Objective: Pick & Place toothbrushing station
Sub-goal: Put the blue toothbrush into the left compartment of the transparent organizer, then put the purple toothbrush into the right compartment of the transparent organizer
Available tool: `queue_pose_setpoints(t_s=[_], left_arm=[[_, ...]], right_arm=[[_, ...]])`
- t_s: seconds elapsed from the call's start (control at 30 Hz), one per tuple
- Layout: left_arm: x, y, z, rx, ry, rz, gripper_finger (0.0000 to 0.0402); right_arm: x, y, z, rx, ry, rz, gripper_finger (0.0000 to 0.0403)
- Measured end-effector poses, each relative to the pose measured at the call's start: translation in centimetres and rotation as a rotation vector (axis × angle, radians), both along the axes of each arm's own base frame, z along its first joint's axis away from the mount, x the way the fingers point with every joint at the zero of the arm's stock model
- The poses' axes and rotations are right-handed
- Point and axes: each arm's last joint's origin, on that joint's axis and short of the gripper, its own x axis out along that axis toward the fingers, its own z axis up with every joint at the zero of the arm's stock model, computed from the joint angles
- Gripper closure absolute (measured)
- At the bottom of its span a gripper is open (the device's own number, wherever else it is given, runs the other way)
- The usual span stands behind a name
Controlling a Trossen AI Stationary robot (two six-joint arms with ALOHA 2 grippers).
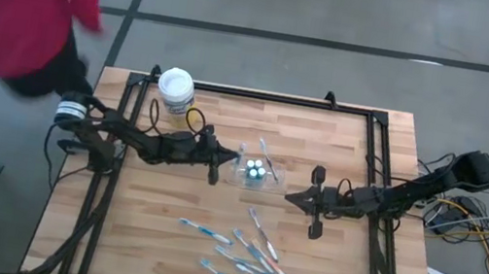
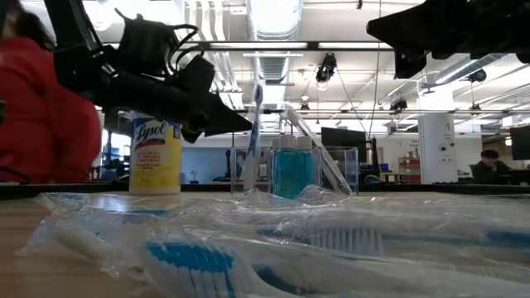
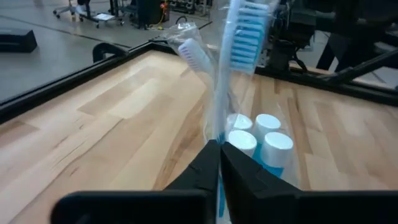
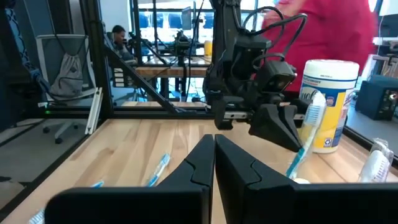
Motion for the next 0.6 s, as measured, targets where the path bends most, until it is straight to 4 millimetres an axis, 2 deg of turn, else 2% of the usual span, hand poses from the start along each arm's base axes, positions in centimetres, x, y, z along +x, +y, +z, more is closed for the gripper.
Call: queue_pose_setpoints(t_s=[0.47,0.6], left_arm=[[-0.8,-0.2,1.9,-0.018,-0.04,-0.012,0.0229],[-1.8,-0.7,3.4,-0.02,-0.023,-0.158,0.0213]], right_arm=[[0.0,0.0,-0.1,0.004,0.009,0.0,0.0394],[0.0,0.0,-0.2,0.002,0.015,0.0,0.0394]])
